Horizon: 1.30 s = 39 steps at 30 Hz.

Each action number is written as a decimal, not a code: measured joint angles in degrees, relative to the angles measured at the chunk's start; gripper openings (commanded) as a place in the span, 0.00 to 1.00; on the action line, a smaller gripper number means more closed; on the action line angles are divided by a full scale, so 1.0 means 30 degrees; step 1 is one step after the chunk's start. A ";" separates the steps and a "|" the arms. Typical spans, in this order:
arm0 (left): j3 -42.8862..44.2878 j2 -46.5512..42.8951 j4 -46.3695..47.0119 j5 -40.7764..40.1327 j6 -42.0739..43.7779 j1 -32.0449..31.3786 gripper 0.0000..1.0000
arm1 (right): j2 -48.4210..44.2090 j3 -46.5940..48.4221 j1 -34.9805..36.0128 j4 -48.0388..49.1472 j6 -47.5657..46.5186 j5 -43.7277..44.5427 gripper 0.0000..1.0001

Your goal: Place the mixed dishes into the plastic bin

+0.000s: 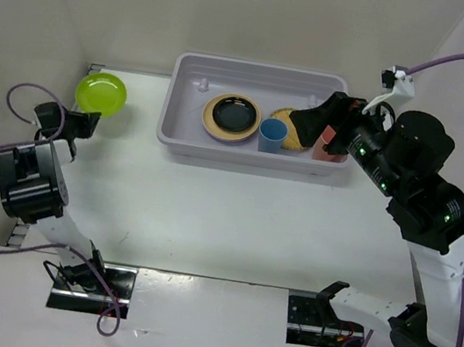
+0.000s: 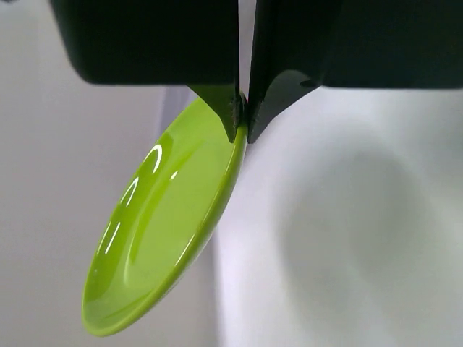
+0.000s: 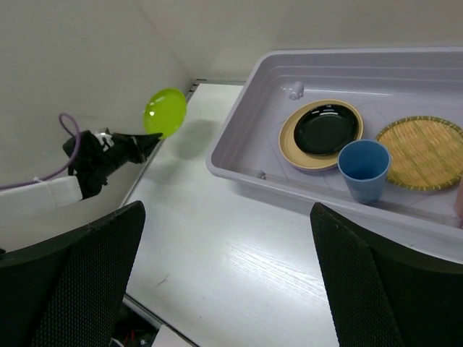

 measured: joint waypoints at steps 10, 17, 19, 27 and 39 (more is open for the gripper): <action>0.0583 -0.6878 -0.1836 -0.0073 0.0240 -0.1741 0.00 | -0.0874 -0.1268 -0.0073 0.0146 0.0306 0.0007 1.00; 0.2047 -0.7941 -0.3497 -0.0270 0.0568 -0.5479 0.00 | -0.1515 -0.2849 -0.0073 0.0277 0.0459 0.0000 1.00; 0.2681 -0.7927 -0.3876 -0.0379 0.0678 -0.6703 0.00 | -0.1800 -0.3388 -0.0073 0.0328 0.0517 -0.0007 1.00; 0.6943 -0.4204 -0.4728 -0.1268 0.1530 -1.0936 0.00 | -0.2295 -0.4306 -0.0073 0.0488 0.0889 -0.0102 1.00; 1.4455 0.5625 -0.8918 -0.2113 0.2142 -1.3988 0.00 | -0.2397 -0.4415 -0.0240 0.0860 0.0962 -0.0182 1.00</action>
